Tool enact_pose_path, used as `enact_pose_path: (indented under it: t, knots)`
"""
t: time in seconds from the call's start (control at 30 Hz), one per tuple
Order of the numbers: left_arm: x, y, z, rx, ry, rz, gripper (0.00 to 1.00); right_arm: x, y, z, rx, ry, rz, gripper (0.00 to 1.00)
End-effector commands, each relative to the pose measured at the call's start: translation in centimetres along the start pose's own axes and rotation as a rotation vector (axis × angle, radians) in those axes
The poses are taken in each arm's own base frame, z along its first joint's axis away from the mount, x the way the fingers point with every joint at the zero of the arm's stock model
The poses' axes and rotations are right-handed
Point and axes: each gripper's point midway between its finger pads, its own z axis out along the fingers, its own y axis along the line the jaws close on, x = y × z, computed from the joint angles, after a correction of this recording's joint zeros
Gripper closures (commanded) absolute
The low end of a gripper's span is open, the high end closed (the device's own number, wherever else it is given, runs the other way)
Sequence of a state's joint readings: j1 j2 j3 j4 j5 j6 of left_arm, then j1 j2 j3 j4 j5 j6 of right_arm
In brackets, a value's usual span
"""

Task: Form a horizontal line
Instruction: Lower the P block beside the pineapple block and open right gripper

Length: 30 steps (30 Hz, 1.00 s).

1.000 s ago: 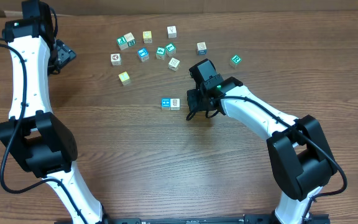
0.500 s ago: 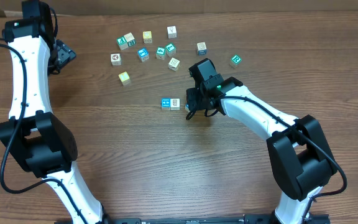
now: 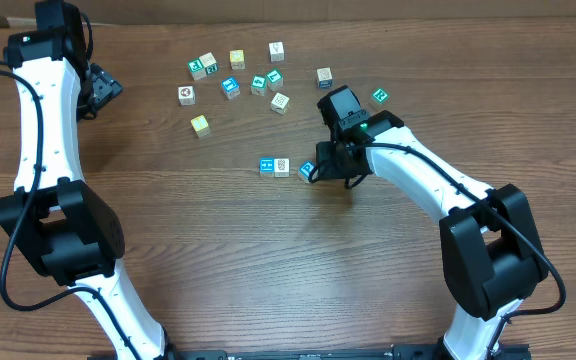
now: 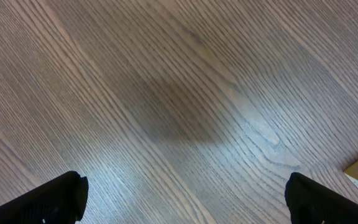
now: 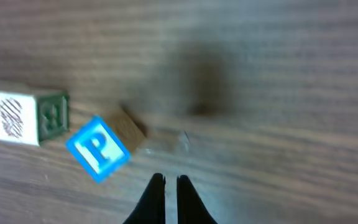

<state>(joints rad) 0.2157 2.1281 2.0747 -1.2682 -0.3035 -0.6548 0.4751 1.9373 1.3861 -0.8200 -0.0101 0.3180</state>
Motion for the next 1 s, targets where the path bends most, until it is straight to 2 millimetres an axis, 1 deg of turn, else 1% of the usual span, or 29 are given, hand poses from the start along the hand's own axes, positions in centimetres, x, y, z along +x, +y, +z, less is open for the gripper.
enact_pose_path:
  t: [0.0,0.13,0.23,0.6,0.67,0.77,0.97]
  knots:
    - [-0.1,-0.2,-0.6,0.002,-0.016,0.008,0.00,0.1,1.1,-1.2,-0.004,-0.012,-0.023,0.96]
    - [-0.1,-0.2,-0.6,0.002,-0.016,0.008,0.00,1.8,1.9,0.4,0.007,0.032,-0.057,0.96]
    - [-0.1,-0.2,-0.6,0.002,-0.016,0.008,0.00,2.2,1.7,1.2,0.008,0.035,-0.058,0.96]
    - [-0.1,-0.2,-0.6,0.002,-0.016,0.008,0.00,2.2,1.8,1.4,0.002,0.031,-0.062,0.96]
    - [-0.1,-0.2,-0.6,0.002,-0.016,0.008,0.00,2.3,1.8,1.6,0.004,0.036,-0.062,0.96]
    - [-0.1,-0.2,-0.6,0.002,-0.016,0.008,0.00,2.6,1.6,2.8,0.013,0.057,-0.062,0.96]
    - [-0.1,-0.2,-0.6,0.002,-0.016,0.008,0.00,2.6,2.1,3.0,-0.018,0.062,-0.092,0.96]
